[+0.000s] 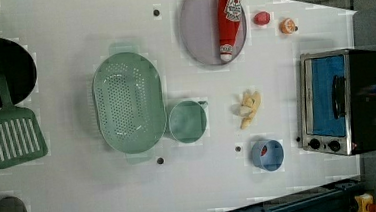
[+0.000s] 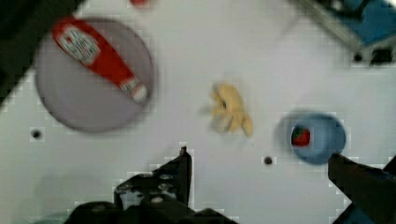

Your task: Pick Banana and place it in mug.

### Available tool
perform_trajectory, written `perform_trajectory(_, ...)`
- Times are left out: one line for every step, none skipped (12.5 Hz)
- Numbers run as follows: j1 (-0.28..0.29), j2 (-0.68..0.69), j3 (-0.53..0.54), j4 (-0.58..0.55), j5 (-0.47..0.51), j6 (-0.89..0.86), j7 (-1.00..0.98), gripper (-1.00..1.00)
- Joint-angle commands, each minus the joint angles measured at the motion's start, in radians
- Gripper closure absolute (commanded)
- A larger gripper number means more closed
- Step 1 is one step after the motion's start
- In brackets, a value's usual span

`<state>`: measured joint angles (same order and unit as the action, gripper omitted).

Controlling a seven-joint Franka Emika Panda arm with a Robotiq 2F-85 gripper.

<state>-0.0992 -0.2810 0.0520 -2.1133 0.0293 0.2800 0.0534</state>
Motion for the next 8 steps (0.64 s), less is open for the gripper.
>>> perform_trajectory(-0.015, 0.165, 0.006, -0.164, -0.015, 0.195, -0.141, -1.0)
perform_trajectory(-0.015, 0.195, 0.006, -0.191, -0.015, 0.259, -0.179, -1.0)
perform_trajectory(-0.015, 0.234, 0.005, -0.222, -0.015, 0.33, -0.237, -1.0)
perform_trajectory(-0.015, 0.268, 0.005, -0.248, -0.015, 0.389, -0.287, -1.0)
perform_trajectory(-0.015, 0.304, 0.005, -0.269, -0.015, 0.447, -0.334, -1.0)
perform_trajectory(-0.015, 0.339, 0.004, -0.287, -0.015, 0.504, -0.378, -1.0)
perform_trajectory(-0.015, 0.375, 0.004, -0.301, -0.015, 0.56, -0.419, -1.0)
perform_trajectory(-0.015, 0.412, 0.004, -0.312, -0.015, 0.613, -0.457, -1.0)
